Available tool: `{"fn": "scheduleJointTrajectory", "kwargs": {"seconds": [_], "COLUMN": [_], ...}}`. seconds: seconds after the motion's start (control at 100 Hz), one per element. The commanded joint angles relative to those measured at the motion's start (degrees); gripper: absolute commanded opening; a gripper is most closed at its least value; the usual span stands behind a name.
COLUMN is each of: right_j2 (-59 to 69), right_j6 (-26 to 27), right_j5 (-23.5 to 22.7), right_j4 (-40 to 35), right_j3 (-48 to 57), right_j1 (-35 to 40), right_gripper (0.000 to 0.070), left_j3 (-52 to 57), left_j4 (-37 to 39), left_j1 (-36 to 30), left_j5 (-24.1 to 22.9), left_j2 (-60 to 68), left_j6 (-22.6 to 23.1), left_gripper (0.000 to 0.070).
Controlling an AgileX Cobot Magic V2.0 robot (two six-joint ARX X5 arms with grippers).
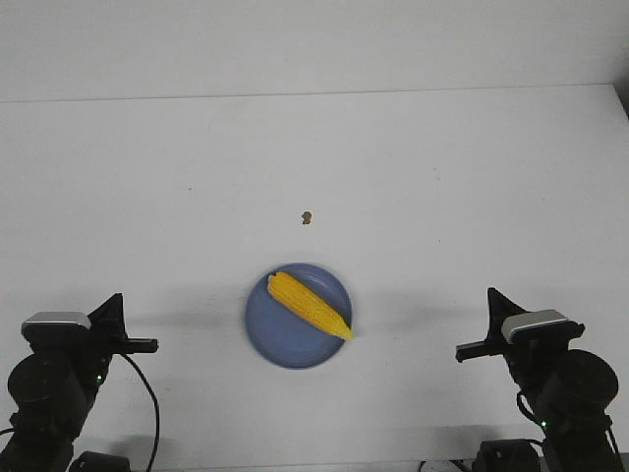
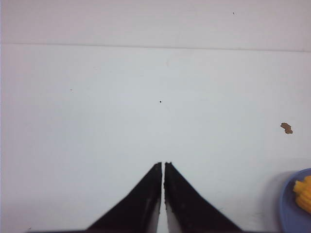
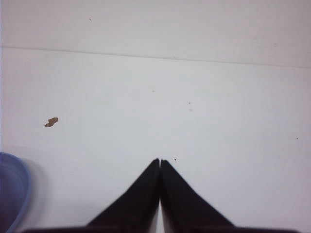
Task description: Place corn on plate with both arms
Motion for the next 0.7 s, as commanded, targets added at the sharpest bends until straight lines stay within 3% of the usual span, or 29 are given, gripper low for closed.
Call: {"fn": "scheduleJointTrajectory", "kwargs": {"seconds": [0.0, 0.21, 0.31, 0.69], "right_j2": [0.2, 0.2, 0.2, 0.2], "right_j6": [0.4, 0.4, 0.4, 0.4], "right_j5": [0.2, 0.2, 0.2, 0.2], "right_j4": [1.0, 1.0, 1.0, 1.0], "right_j3": [0.2, 0.2, 0.2, 0.2], "right_j1": [0.0, 0.0, 0.0, 0.0], "right_gripper": [0.0003, 0.0003, 0.0003, 0.0003], "left_j3": [0.5, 0.5, 0.5, 0.1], "left_j4": [0.5, 0.5, 0.5, 1.0], "left_j1": [-0.1, -0.1, -0.1, -0.1], "left_j5": [-0.2, -0.2, -0.2, -0.2], "left_j2": [-0.2, -0.5, -0.5, -2.2], "left_j6": [-0.1, -0.1, 3.7, 3.4], "left_gripper": [0.0013, 0.0012, 0.0013, 0.0012]}}
